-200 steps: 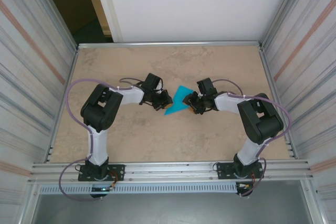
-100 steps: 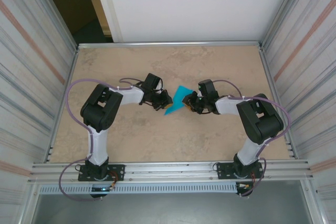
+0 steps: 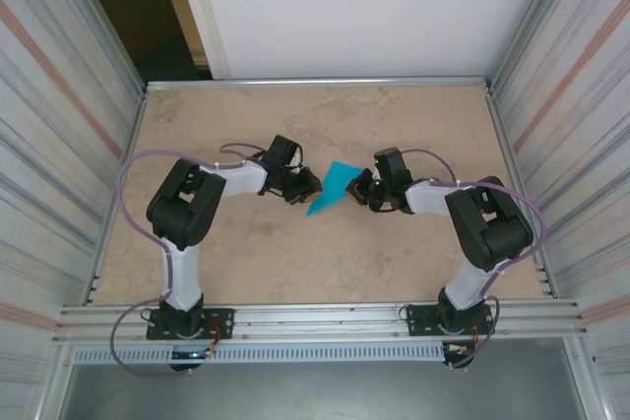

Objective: Fold a paper plane with a square sheet of paper (pick it up from the middle)
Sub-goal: Fold the wing for the fifth time at the center of the table.

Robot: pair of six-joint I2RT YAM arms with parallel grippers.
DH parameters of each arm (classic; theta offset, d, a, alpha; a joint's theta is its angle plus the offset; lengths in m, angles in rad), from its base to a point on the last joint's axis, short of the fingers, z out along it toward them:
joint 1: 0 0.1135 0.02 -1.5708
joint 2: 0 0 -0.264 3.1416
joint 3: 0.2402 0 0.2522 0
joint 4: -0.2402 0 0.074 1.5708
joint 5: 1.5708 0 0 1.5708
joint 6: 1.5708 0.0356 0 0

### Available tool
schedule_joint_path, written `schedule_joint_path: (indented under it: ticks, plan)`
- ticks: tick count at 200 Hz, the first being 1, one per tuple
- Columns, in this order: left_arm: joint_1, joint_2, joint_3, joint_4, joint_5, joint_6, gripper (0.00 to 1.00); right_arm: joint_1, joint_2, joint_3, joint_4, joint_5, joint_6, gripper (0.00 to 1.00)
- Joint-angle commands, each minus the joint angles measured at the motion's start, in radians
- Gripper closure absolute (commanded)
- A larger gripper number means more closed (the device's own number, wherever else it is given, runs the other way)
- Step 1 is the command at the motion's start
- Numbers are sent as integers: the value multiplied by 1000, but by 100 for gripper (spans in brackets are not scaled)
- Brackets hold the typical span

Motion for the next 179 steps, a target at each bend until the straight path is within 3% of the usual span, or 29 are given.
schedule_joint_path:
  ticks: [1,79,133,179]
  plan:
    - [8,-110,-15,-1,-48,94,79,-7,-61,-7,-46,38,-7,95]
    - [-135,-231,-51,39,-253,578,48,-46,-126,31,-180,19,52,96]
    - [-242,-177,-23,65,-383,798,44,-72,-134,63,-231,-25,78,96]
    - [-326,-132,-52,150,-476,1004,48,-90,-132,74,-249,-51,85,96]
